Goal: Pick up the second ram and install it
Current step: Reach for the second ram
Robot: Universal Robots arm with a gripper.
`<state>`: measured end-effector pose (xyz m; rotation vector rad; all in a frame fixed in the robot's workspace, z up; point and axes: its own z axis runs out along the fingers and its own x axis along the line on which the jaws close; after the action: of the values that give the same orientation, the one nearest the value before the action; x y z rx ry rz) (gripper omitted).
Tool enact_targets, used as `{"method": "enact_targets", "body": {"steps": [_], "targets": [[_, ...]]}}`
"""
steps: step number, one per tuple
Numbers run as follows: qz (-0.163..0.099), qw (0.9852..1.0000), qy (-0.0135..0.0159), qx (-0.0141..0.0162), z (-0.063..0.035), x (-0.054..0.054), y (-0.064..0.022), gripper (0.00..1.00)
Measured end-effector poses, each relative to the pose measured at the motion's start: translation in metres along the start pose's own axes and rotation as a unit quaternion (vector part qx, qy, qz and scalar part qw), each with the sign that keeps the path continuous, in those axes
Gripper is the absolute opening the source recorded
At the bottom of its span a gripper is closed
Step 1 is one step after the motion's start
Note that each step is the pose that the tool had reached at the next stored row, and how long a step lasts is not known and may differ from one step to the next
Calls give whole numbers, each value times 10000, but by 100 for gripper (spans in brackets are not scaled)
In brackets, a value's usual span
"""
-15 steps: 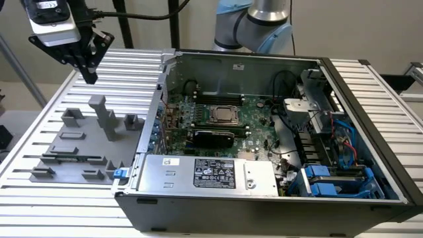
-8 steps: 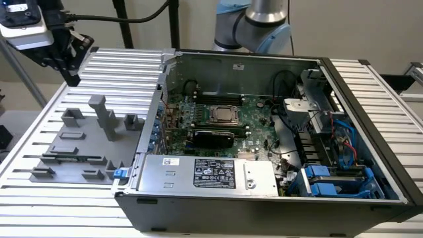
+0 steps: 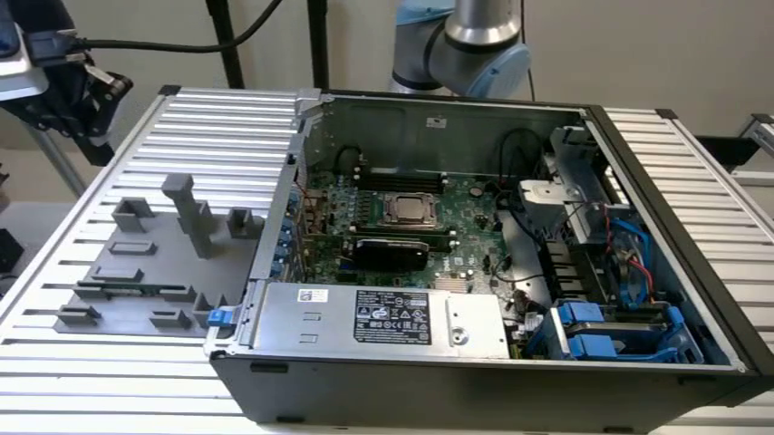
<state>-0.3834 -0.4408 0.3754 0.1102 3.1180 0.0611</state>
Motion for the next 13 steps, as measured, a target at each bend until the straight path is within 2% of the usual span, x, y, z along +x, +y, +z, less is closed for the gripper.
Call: {"method": "enact_targets", "body": {"steps": [5,9,11,13], "targets": [[-5,10000,13,0,72,87,-27,0],[-9,10000,38,4,126,121,-47,0],[-9,10000,65,8,136,122,-49,0],[-9,10000,66,8,136,122,-49,0]]}}
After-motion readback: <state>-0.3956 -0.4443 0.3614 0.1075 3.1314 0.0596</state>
